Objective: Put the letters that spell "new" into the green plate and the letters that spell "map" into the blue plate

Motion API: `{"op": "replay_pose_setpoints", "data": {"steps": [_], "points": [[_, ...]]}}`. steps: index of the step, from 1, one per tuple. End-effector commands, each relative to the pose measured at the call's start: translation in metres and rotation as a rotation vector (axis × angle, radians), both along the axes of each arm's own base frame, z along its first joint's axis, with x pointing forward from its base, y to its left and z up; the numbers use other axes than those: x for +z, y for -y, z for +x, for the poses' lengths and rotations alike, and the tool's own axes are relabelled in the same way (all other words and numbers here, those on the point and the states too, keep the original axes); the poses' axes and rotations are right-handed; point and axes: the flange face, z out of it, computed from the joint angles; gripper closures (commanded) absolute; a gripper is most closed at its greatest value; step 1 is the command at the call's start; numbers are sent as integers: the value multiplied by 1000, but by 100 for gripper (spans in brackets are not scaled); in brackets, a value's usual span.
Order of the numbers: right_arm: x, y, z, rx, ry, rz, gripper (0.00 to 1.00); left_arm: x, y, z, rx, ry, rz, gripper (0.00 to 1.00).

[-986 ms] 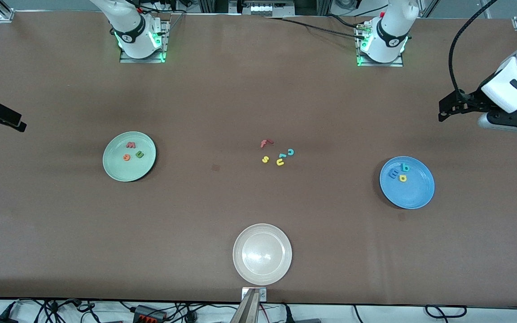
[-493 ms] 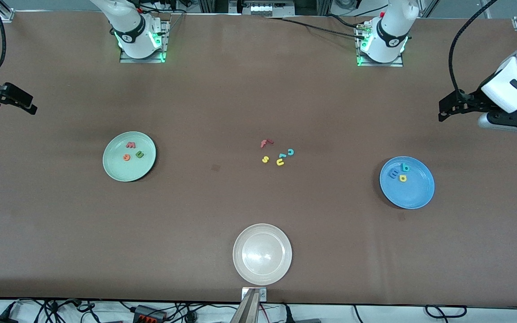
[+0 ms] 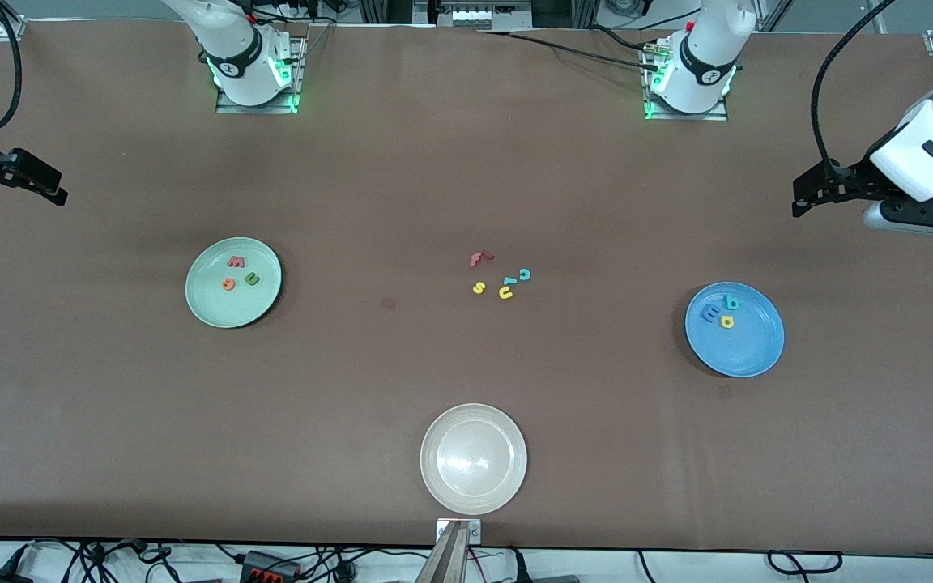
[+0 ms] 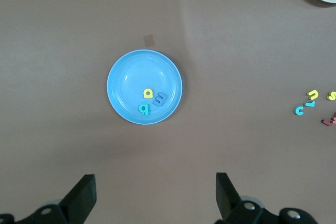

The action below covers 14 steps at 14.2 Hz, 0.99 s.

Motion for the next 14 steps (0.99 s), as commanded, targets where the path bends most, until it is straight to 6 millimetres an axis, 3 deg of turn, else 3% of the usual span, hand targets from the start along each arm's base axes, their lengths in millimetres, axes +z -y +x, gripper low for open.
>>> {"op": "replay_pose_setpoints", "data": {"steps": [1, 14], "points": [[-1, 4, -5, 9, 3, -12, 0, 7, 8, 3, -23, -7, 22, 0], [-4, 4, -6, 7, -14, -12, 0, 8, 8, 7, -23, -3, 19, 0]]}}
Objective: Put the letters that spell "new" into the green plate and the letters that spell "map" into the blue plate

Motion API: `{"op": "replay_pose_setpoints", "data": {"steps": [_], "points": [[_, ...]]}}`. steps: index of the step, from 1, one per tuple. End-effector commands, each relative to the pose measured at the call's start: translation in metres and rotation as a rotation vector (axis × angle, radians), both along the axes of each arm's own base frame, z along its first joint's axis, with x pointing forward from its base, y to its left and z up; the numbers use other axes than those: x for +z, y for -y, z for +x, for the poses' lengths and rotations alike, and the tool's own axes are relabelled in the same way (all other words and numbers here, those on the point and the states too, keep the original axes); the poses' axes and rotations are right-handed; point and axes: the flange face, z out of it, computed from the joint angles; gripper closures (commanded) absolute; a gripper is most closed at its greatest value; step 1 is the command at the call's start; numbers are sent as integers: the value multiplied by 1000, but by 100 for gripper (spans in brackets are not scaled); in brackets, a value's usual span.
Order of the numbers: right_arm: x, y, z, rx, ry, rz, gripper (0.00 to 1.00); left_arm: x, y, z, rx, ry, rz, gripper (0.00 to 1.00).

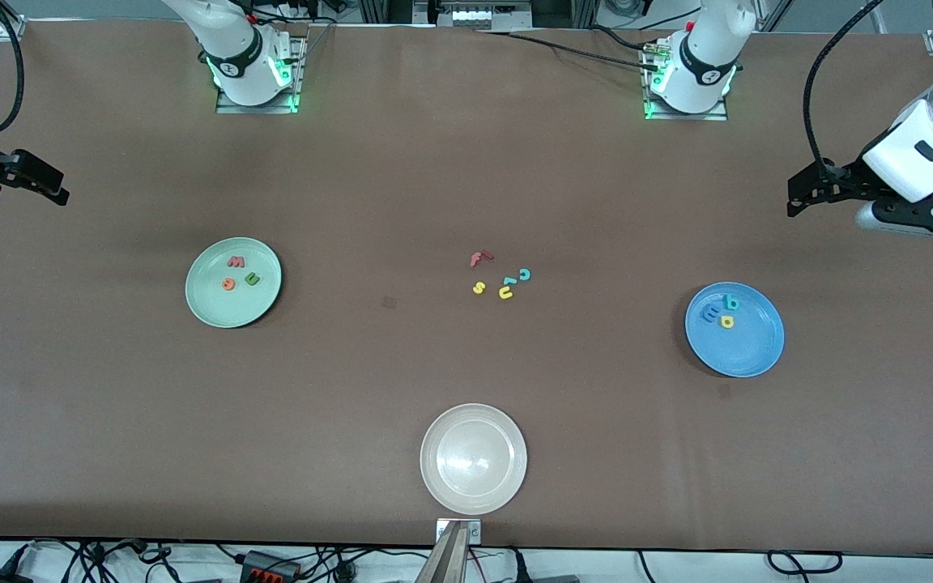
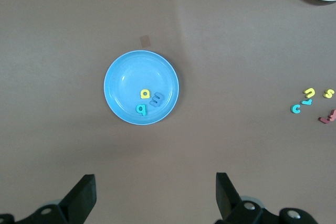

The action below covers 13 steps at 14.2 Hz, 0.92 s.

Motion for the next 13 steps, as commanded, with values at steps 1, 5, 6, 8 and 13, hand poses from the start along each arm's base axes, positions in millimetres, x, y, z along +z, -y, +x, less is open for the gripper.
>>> {"op": "replay_pose_setpoints", "data": {"steps": [1, 5, 6, 8, 13], "points": [[1, 2, -5, 9, -3, -10, 0, 7, 0, 5, -9, 1, 18, 0], [1, 2, -5, 11, -3, -10, 0, 8, 0, 4, -9, 4, 21, 0], [1, 2, -5, 11, -3, -10, 0, 8, 0, 4, -9, 1, 22, 0], [0, 3, -4, 8, -3, -10, 0, 9, 1, 3, -12, 3, 21, 0], [1, 3, -5, 9, -3, -10, 0, 19, 4, -5, -35, -30, 22, 0]]}}
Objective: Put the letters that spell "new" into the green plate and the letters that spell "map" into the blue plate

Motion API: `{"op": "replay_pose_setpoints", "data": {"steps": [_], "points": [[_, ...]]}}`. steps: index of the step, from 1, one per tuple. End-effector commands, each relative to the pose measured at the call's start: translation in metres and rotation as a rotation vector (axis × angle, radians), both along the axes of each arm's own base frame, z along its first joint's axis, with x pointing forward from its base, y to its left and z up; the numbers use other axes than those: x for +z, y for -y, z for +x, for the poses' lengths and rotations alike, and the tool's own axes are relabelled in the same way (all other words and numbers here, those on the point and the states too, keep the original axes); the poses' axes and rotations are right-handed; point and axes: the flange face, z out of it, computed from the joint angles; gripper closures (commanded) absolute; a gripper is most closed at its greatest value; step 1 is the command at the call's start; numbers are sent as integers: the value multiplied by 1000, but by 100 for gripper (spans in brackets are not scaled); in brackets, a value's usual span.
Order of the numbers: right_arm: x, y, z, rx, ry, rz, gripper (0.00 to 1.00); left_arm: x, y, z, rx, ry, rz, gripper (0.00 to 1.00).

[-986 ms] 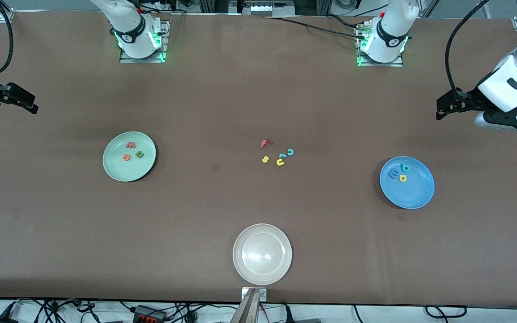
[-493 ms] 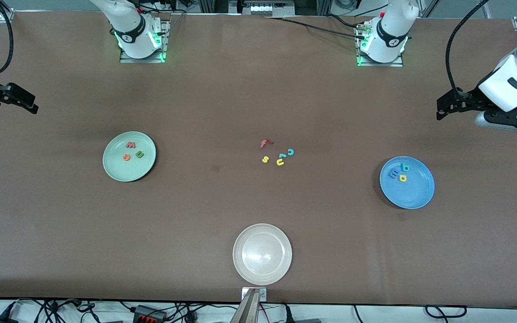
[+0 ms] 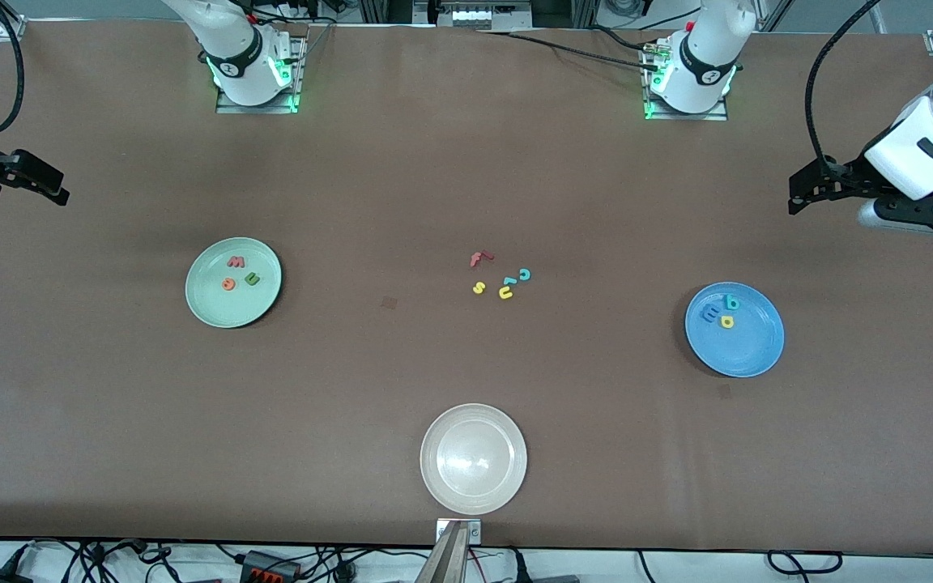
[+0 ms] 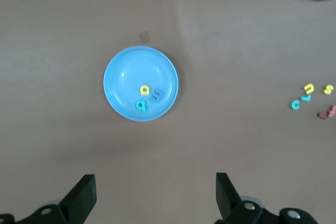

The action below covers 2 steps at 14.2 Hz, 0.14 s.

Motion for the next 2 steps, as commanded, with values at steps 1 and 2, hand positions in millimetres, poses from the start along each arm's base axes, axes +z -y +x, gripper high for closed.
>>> {"op": "replay_pose_setpoints", "data": {"steps": [1, 2], "points": [[1, 3, -5, 10, -2, -10, 0, 19, 11, -2, -43, 3, 19, 0], [1, 3, -5, 11, -2, -12, 0, 20, 13, -2, -47, 5, 21, 0]]}}
